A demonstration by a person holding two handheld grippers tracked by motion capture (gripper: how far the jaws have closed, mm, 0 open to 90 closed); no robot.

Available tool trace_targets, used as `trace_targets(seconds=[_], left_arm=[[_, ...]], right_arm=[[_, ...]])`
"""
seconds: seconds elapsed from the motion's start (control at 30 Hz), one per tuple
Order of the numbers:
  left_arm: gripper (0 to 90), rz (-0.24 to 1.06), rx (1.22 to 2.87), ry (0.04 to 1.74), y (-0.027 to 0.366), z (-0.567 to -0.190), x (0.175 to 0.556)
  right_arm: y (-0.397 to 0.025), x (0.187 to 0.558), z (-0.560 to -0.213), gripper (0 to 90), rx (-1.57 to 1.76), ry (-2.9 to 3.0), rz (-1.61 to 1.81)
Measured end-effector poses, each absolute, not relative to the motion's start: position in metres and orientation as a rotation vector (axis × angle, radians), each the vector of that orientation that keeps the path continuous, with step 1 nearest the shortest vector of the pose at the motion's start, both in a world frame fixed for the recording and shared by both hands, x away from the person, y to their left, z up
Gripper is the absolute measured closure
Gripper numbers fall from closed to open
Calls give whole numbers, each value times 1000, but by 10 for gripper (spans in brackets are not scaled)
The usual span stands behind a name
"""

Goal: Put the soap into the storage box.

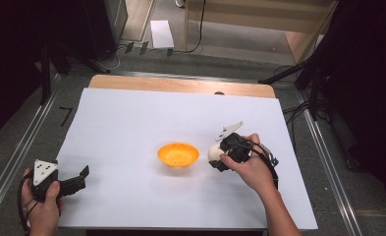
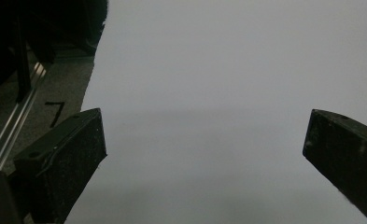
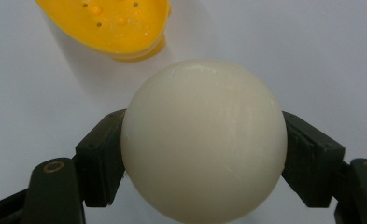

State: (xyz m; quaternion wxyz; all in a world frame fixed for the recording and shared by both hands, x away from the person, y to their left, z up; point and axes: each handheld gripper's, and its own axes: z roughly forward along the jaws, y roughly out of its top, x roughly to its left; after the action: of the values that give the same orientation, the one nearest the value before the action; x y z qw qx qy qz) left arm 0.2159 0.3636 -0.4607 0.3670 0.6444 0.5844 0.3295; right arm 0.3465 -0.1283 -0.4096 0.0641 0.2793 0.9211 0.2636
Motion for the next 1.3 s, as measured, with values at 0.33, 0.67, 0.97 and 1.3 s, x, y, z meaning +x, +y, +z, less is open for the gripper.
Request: trace_targets(seconds=[0.33, 0.67, 0.97, 1.3], left_arm=[[0, 845, 1660, 1499, 364, -460, 216], [0, 845, 1656, 1498, 364, -460, 216], [0, 844, 1654, 1499, 364, -461, 216], [0, 841, 1656, 1505, 364, -460, 216]], right_arm=[[-118, 348, -402, 251, 810, 2790, 804], [-107, 350, -396, 251, 770, 2799, 817], [-97, 350, -392, 251, 746, 2807, 826], [-86, 351, -388, 251, 724, 2820, 840]])
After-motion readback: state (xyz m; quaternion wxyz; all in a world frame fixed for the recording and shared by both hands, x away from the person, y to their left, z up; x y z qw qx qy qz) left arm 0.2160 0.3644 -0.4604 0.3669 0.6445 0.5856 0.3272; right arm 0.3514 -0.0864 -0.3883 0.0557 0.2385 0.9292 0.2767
